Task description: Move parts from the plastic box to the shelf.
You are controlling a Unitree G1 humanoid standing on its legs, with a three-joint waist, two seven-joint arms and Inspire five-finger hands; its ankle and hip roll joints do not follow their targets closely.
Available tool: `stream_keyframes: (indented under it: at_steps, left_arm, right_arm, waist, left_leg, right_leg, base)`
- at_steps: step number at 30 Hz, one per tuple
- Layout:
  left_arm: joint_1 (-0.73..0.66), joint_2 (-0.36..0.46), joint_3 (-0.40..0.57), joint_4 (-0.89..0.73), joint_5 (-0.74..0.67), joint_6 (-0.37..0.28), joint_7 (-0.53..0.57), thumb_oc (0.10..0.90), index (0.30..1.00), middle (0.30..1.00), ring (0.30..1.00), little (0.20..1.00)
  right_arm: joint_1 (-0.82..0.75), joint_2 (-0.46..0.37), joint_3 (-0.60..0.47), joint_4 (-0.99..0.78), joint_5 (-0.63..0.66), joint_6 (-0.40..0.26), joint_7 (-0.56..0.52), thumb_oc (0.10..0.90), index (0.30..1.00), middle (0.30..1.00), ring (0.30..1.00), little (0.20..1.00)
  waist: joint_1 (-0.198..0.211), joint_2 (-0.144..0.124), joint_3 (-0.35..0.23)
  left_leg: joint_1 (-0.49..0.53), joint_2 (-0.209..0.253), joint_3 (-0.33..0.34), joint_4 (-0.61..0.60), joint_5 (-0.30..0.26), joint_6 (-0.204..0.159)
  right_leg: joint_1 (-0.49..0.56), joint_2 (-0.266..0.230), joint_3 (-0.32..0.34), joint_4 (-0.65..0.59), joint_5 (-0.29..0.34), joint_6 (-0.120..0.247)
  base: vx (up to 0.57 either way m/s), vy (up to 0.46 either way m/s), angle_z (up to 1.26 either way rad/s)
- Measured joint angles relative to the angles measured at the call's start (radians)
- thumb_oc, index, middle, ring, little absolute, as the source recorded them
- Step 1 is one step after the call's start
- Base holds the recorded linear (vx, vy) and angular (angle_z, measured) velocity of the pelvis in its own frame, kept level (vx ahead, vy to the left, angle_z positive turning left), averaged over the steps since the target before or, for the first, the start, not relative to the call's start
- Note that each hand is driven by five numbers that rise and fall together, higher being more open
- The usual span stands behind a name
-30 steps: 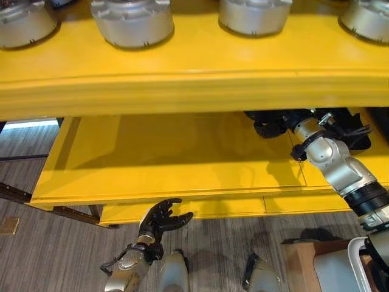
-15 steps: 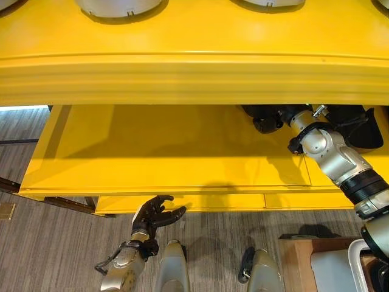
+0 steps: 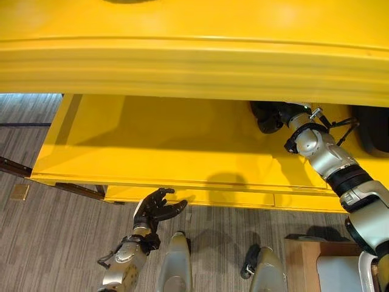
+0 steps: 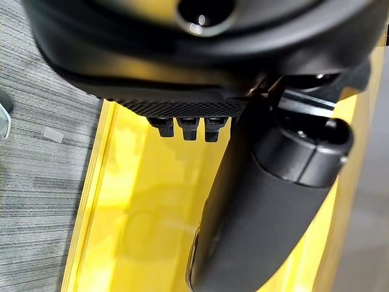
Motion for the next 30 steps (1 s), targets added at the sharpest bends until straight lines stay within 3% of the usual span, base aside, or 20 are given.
stream_keyframes:
  at_steps: [2,10,15,30]
  left_arm:
    - [-0.009,0.0,-0.003,-0.001,0.0,0.0,0.001,0.9,1.0,1.0,1.0,1.0]
    - [-0.028,0.001,-0.006,-0.007,0.0,0.0,0.028,0.9,1.0,1.0,1.0,1.0]
    - [-0.029,0.005,-0.006,-0.015,0.0,0.0,0.029,0.9,1.0,1.0,1.0,1.0]
    - [-0.055,0.027,-0.012,-0.03,-0.002,0.001,0.045,0.9,1.0,1.0,1.0,1.0]
  right_arm:
    - [-0.007,0.001,0.002,0.0,-0.012,0.002,-0.001,0.4,0.3,0.3,0.3,0.3]
    - [-0.078,-0.013,0.036,0.0,-0.024,0.017,-0.001,0.4,0.3,0.3,0.3,0.3]
    - [-0.083,-0.035,0.037,-0.001,-0.023,0.019,-0.001,0.4,0.3,0.3,0.3,0.3]
    - [-0.096,-0.031,0.041,0.032,-0.014,0.014,-0.001,0.4,0.3,0.3,0.3,0.3]
  waist:
    - [-0.002,0.0,0.003]
    - [-0.019,0.0,0.008]
    - [-0.022,0.0,0.008]
    - [-0.029,-0.003,0.008]
  left_leg:
    - [-0.012,-0.008,0.0,0.022,-0.007,0.004]
    - [-0.087,-0.004,-0.006,0.293,-0.144,0.008]
    - [-0.109,0.011,-0.023,0.387,-0.195,0.005]
    - [-0.129,0.02,-0.013,0.446,-0.229,0.004]
  right_leg:
    - [-0.013,-0.011,0.004,0.022,-0.008,0.003]
    - [-0.093,-0.041,0.078,0.255,-0.116,0.005]
    - [-0.107,-0.039,0.09,0.329,-0.15,0.01]
    - [-0.14,-0.036,0.122,0.379,-0.171,0.013]
  base:
    - [-0.05,0.007,0.02]
    - [-0.03,-0.011,-0.04]
    - [-0.01,-0.011,-0.02]
    - [0.0,-0.004,-0.02]
